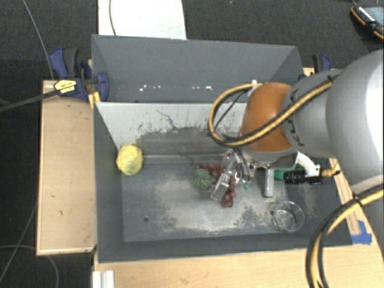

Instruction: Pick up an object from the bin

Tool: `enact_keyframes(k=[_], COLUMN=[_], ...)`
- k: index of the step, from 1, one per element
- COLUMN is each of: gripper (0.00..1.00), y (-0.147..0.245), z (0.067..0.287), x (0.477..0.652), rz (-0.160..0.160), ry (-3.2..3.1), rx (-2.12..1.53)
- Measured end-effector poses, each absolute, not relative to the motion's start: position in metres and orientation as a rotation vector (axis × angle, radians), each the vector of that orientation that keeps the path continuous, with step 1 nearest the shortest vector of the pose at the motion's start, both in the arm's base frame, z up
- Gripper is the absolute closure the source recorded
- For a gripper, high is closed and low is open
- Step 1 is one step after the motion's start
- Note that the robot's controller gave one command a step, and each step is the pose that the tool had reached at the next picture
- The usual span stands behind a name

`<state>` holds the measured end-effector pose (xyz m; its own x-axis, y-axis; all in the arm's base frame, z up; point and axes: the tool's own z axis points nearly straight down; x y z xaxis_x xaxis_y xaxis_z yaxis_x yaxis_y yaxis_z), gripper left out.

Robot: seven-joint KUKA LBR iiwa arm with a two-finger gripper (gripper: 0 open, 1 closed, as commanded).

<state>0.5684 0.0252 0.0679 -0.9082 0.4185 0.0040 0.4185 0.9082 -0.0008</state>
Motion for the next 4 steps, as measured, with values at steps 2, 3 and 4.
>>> enact_keyframes(k=[2, 3, 4], gripper=[0.0, 0.0, 1.0], y=[0.035, 0.026, 0.03], z=[0.107, 0.087, 0.076], x=[0.569, 0.571, 0.566], rz=[-0.003, 0.0, -0.003], ry=[-3.139, -3.111, -3.128], rx=[-0.149, 0.467, -0.248])
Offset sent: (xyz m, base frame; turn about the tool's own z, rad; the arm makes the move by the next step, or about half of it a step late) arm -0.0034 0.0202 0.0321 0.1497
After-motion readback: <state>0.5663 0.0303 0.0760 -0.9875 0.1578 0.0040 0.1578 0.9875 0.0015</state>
